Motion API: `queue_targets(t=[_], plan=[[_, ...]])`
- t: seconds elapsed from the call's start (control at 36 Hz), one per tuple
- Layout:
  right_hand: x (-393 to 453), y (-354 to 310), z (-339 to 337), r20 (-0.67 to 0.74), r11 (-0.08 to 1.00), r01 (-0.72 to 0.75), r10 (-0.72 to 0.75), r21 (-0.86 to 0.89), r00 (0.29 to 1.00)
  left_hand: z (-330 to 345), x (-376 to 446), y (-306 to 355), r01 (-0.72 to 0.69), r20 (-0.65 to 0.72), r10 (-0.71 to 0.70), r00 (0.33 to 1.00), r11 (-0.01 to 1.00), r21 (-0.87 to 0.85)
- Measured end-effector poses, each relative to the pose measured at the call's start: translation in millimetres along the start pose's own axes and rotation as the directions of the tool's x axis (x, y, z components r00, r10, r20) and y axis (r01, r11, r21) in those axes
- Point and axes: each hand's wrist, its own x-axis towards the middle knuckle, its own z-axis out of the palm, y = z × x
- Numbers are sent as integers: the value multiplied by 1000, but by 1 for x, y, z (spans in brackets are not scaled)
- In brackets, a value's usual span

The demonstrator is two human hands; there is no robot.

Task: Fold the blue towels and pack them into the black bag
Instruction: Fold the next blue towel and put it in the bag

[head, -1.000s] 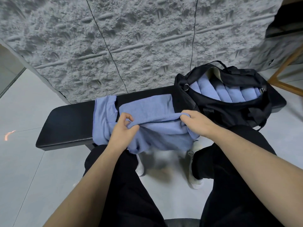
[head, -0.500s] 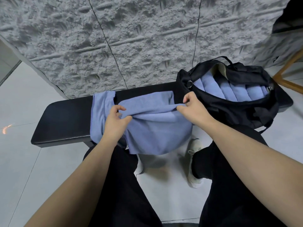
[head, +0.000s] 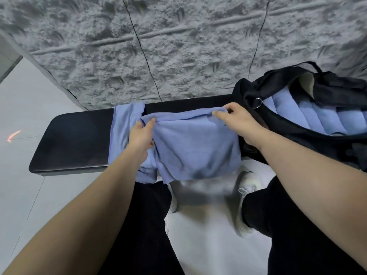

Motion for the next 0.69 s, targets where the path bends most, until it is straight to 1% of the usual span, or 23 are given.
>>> queue_targets(t=[0.06,0.11,0.19,0.25,0.28,0.33,0.42,0.53,0.61,0.67,0.69], plan=[[13,2,4,27,998,-60,59,24,998,2,11,-2,-7,12,6,1000,999,53],[22,1,5,78,993,-119,118,12,990,3,17,-2,-10,4,10,1000,993,114],[31,-1,3,233,980,-196,197,-28,952,2,29,2,6,56,-14,998,989,146],[35,0,2,305,981,-186,193,-51,933,-2,35,3,34,102,-50,993,988,152],[36,2,2,310,983,-169,181,-64,933,-4,38,2,45,112,-64,992,985,164],[40,5,5,258,986,-140,159,-93,953,-6,42,0,48,100,-68,993,980,193],[47,5,9,142,987,-108,125,-121,982,-8,48,-3,7,54,-19,998,977,214],[52,4,8,89,986,-146,153,-83,984,-8,48,-6,-48,14,46,999,969,244],[56,6,7,1,987,-151,152,-61,988,-5,47,-5,-14,-63,24,998,987,162],[54,7,8,-35,984,-153,151,-89,988,-4,45,-2,19,-103,-13,995,998,53],[53,7,8,-47,982,-154,150,-112,988,-4,45,-2,30,-99,-29,995,1000,5]])
